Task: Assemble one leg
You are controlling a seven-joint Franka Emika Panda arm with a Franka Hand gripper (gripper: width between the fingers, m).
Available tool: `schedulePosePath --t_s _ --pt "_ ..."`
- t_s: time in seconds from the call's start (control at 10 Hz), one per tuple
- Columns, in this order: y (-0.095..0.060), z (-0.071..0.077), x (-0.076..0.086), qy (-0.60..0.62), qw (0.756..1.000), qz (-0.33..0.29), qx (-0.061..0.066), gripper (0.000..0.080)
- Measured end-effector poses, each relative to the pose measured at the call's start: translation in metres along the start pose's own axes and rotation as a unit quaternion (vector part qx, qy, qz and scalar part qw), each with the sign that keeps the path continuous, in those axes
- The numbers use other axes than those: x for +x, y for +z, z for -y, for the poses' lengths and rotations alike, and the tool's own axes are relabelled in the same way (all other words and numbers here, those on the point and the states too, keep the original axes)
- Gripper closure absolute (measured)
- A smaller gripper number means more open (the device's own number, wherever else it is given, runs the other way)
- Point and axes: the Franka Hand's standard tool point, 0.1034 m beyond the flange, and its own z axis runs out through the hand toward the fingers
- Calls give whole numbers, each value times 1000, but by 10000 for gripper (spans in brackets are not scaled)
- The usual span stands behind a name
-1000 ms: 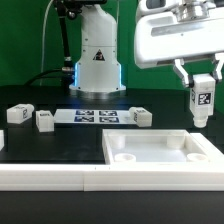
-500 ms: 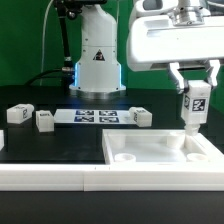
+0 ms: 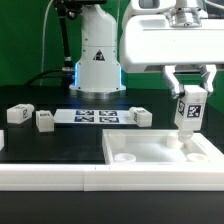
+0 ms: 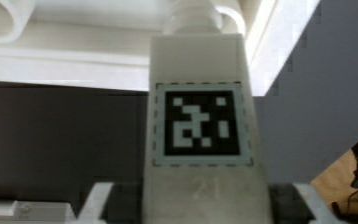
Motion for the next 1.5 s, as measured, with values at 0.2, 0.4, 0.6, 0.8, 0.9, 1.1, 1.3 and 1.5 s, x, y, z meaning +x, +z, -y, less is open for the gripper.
schedulePosePath --t_s 0.2,0.4,0.6,0.8,0.9,1.1,1.3,1.5 --pt "13 1 4 0 1000 -1 1 508" --pt "20 2 14 1 1000 -5 2 508" --pt "26 6 10 -1 1000 -1 4 508" --pt "29 15 5 -5 1000 -5 6 508" --pt "29 16 5 -4 1000 -15 4 508" --pt "34 16 -2 -4 1000 -21 0 508" --pt "34 17 -9 -6 999 -33 -3 508" --pt "33 16 -13 -8 999 -32 -4 508"
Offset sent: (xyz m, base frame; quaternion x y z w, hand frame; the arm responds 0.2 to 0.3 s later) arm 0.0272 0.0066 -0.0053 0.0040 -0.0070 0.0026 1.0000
